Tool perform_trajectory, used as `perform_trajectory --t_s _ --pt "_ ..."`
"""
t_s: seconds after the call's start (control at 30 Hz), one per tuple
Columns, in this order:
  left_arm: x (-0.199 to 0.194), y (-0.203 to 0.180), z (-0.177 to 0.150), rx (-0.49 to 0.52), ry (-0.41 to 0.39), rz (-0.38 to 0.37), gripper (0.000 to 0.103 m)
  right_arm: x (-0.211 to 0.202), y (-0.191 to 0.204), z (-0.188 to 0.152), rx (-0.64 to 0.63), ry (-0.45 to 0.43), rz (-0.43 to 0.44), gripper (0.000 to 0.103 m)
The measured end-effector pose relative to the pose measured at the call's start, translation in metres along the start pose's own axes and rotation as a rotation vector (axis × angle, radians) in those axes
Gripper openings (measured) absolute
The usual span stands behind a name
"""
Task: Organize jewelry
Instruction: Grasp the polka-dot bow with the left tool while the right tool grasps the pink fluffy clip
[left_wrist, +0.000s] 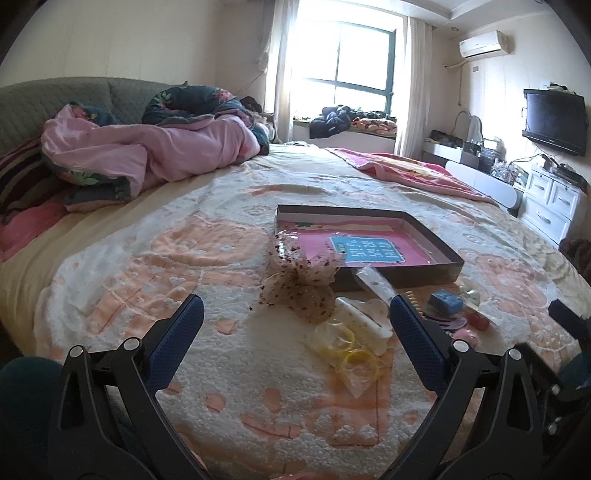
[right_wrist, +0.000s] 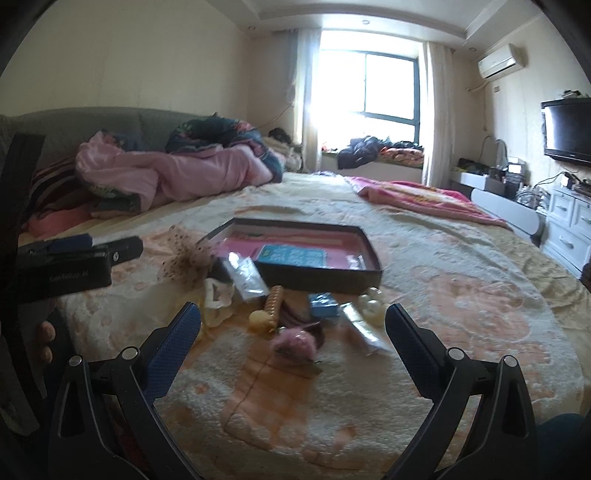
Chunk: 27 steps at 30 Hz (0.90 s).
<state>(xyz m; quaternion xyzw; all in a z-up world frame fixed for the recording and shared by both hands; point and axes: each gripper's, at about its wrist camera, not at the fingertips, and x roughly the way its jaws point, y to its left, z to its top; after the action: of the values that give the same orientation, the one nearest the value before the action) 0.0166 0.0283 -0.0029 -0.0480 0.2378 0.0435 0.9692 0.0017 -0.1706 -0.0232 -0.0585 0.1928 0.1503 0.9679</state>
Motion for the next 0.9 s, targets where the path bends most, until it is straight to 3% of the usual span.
perform_trajectory --t_s 0.63,0.9 --pt "0.073 0.033 0.009 -0.092 0.190 0.047 0.092 0.063 0.004 -0.005 -0.045 0.164 0.030 0.096" --pt "0.111 0.039 0.016 -0.129 0.261 0.022 0.092 0.080 -0.001 -0.014 -0.044 0.234 0.031 0.081"
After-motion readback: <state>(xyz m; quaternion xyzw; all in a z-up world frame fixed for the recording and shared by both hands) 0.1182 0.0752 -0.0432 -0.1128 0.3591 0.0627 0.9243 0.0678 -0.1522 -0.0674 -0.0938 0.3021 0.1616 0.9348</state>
